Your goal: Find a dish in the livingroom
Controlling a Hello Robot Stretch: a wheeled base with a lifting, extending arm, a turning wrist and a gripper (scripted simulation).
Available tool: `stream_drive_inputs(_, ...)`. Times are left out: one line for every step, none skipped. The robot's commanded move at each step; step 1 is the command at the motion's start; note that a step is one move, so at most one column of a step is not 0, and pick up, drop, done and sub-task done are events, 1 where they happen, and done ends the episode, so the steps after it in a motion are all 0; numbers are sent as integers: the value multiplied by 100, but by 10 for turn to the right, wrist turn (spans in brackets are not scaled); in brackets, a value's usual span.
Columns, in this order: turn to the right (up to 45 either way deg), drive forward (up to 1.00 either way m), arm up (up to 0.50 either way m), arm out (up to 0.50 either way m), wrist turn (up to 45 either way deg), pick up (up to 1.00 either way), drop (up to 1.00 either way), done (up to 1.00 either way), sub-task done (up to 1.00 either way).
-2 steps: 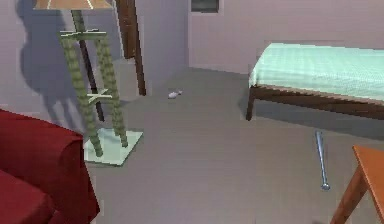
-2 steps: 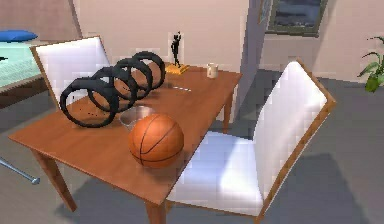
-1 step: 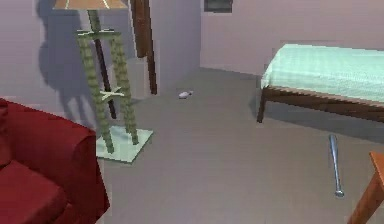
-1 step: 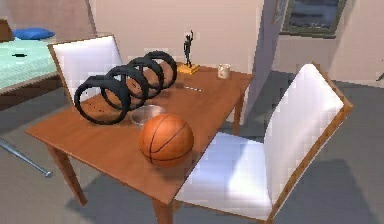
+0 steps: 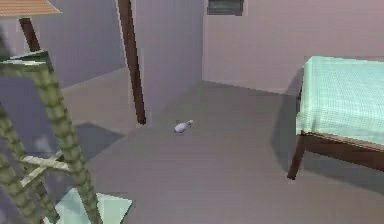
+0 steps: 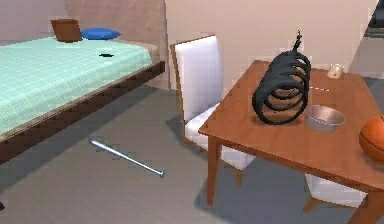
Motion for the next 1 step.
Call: stream_drive_inputs(0, 100, 0, 0, 0, 0, 0, 0, 0)
